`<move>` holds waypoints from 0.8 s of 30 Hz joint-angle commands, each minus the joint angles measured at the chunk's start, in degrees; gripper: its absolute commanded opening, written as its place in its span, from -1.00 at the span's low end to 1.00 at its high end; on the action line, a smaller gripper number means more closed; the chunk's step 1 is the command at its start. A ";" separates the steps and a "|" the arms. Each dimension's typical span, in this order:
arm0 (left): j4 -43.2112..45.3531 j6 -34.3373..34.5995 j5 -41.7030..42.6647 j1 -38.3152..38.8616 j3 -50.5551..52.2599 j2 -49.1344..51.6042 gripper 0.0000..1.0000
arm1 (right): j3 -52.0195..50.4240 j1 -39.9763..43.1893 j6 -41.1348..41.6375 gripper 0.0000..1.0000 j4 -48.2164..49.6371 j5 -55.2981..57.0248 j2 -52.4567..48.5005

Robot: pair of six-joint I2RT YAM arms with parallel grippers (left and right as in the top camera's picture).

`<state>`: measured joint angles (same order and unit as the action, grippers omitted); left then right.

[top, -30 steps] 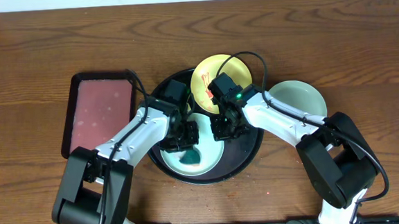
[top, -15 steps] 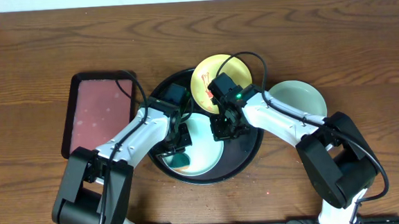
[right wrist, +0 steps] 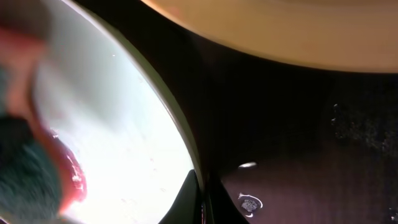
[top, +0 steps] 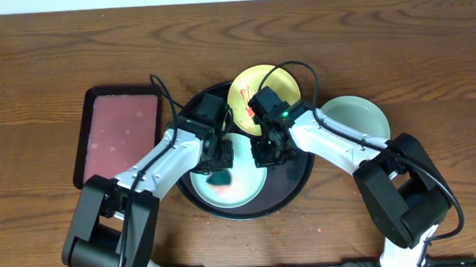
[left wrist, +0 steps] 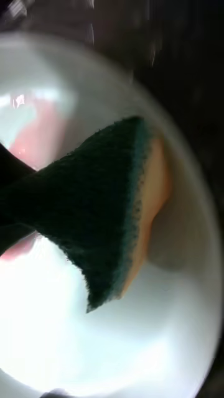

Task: Clean dirty plates on tray and stack at the side
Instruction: 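Scrub the held green plate with the sponge in the left gripper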

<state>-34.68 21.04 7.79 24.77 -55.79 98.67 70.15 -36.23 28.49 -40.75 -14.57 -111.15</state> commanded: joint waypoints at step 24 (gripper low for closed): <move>0.31 -1.46 3.34 1.79 0.44 -0.13 -0.85 | 0.72 0.20 0.83 -0.98 0.00 0.55 -0.76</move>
<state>-33.98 17.10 17.69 26.85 -55.77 98.59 70.15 -36.23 28.67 -40.73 -14.57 -111.15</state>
